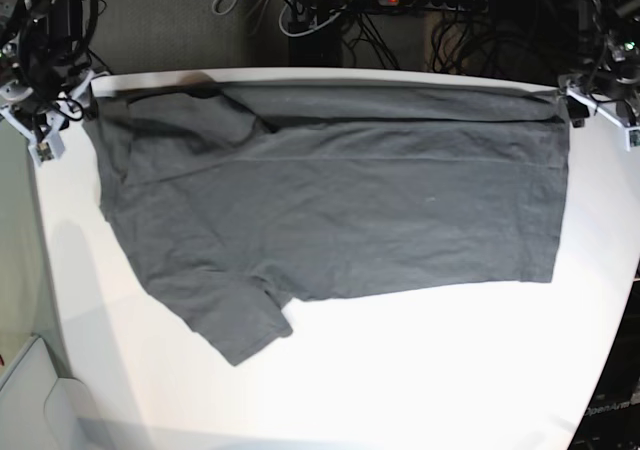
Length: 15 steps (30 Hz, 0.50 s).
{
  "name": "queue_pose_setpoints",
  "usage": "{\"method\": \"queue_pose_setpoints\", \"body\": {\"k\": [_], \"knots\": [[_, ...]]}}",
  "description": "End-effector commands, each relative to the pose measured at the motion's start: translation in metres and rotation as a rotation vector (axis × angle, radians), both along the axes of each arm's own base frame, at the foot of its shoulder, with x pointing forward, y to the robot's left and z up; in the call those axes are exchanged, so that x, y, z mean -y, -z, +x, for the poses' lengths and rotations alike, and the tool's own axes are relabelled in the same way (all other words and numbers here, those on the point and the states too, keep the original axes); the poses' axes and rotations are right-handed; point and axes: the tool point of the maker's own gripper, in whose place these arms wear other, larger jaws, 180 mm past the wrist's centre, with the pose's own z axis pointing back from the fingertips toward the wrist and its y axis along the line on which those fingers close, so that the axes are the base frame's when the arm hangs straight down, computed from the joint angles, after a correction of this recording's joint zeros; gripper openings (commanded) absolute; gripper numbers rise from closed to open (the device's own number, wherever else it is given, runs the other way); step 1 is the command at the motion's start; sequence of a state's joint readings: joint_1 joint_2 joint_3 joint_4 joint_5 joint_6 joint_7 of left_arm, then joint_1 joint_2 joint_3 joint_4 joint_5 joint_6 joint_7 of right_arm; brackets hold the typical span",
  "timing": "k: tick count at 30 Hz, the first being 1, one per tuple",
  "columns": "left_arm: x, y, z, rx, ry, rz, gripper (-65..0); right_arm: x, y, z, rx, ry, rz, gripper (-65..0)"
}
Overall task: Layout the t-shirt on the table in an organized manner, then fold the t-shirt properly
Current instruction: 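Hold the folded edge corners with both grippers and pull them apart, then release the corner and move the right gripper to the shirt's sleeve corner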
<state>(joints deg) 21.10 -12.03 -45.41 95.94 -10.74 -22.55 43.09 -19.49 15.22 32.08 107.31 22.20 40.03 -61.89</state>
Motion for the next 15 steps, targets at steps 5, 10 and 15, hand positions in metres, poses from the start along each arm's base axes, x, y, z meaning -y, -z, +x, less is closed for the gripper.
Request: {"method": "queue_pose_setpoints", "body": {"k": [5,10,15], "knots": [[-0.009,-0.016,-0.009,0.040,-0.012,0.017,-15.5,-0.014,-0.002,0.006,-0.012,-0.050,-0.003,-33.6],[-0.007,-0.009,-0.016,0.022,-0.018,0.005,-15.6,-0.026,0.002,0.011,-0.016,-0.082,0.014,-33.6],[-0.005,-0.009,-0.016,0.023,-0.018,0.001,-15.7,-0.045,0.008,0.012,-0.019,-0.109,0.050,-33.6]]}}
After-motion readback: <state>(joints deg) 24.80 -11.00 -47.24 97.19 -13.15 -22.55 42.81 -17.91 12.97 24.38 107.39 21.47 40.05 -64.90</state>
